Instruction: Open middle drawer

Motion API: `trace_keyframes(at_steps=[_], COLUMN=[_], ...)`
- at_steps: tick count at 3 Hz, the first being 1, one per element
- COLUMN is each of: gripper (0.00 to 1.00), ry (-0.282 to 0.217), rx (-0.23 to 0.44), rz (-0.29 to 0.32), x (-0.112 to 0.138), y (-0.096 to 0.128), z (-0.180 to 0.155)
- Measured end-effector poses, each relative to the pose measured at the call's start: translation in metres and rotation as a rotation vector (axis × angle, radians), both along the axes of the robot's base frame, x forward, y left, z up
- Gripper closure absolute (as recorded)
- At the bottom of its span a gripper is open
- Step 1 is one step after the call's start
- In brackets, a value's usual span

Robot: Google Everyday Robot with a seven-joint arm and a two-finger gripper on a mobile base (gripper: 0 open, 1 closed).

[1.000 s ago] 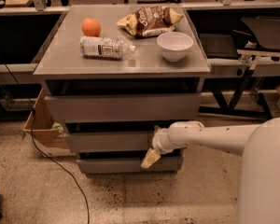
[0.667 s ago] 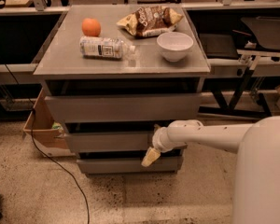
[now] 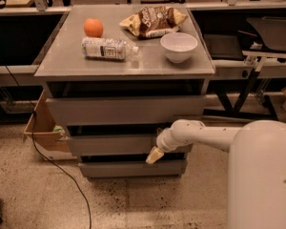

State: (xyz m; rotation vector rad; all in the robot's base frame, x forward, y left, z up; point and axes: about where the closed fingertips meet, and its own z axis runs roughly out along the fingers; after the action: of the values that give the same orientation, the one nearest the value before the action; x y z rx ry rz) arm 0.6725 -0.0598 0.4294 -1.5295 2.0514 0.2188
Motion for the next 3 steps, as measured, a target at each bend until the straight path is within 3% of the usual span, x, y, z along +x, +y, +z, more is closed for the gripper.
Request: trace_keyframes(at_steps=[1, 3], gripper=[0.48, 0.94], ry=[0.025, 0.025], rx=[0.008, 0.008], rz=[-0.002, -0.002], x=[0.002, 0.002], y=[-0.002, -0.003], z=[-0.015, 0.001])
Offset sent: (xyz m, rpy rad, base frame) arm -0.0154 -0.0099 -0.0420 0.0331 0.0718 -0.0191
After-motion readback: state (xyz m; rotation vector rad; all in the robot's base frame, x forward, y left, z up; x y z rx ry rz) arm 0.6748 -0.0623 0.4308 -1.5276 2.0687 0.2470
